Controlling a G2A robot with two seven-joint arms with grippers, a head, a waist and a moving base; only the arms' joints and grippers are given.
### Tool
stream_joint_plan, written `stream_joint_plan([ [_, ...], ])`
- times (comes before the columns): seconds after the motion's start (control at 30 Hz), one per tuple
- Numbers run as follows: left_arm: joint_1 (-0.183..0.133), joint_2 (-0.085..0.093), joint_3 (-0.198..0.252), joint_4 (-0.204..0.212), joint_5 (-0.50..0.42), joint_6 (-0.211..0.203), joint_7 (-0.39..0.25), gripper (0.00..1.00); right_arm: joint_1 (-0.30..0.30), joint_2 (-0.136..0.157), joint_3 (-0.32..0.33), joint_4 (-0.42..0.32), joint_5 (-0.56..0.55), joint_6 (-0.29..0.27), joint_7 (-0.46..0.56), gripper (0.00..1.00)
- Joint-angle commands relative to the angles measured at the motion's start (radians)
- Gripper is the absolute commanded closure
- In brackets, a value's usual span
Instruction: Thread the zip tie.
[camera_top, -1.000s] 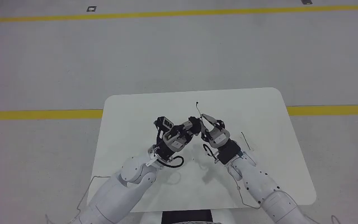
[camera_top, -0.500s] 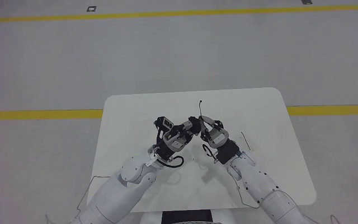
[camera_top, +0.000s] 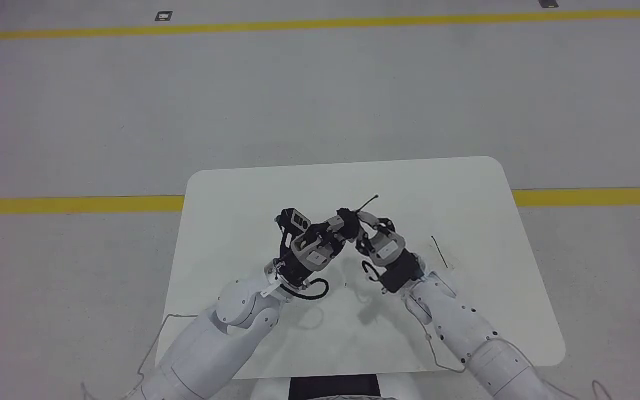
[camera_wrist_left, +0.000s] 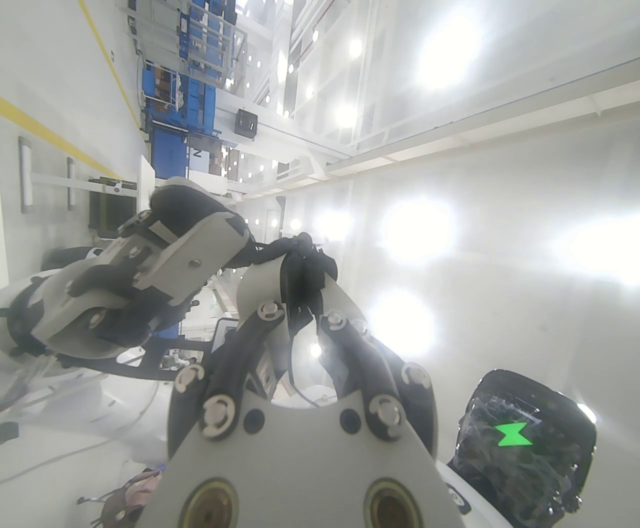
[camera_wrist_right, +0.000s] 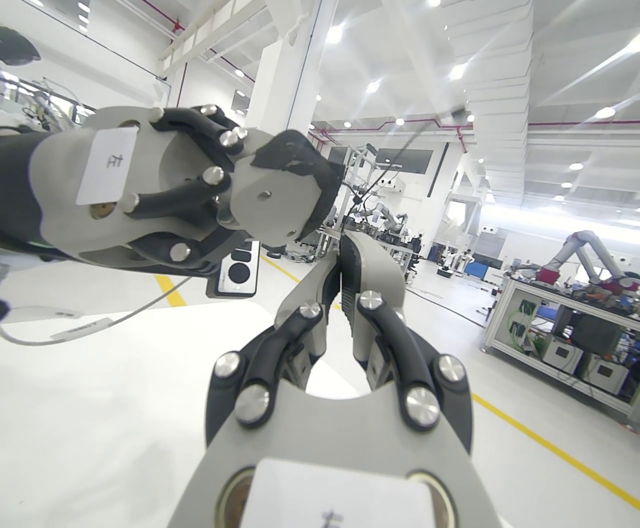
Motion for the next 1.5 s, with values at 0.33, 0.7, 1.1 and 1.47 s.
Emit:
stream_joint_plan([
  [0.33,0.0,0.0,0.0,0.0,0.0,0.0,0.0,1.0,0.014,0.013,-0.033,0.037,0.0,0.004,0.052,1.0],
  [0.7,0.0,0.0,0.0,0.0,0.0,0.0,0.0,1.0,0.015,0.012,-0.037,0.057,0.0,0.001,0.094,1.0],
  [1.1,0.0,0.0,0.0,0.0,0.0,0.0,0.0,1.0,0.019,0.007,-0.039,0.068,0.0,-0.008,0.113,1.0],
  [1.47,0.0,0.0,0.0,0.0,0.0,0.0,0.0,1.0,-0.002,0.003,-0.003,0.067,0.054,0.004,0.129,0.0],
])
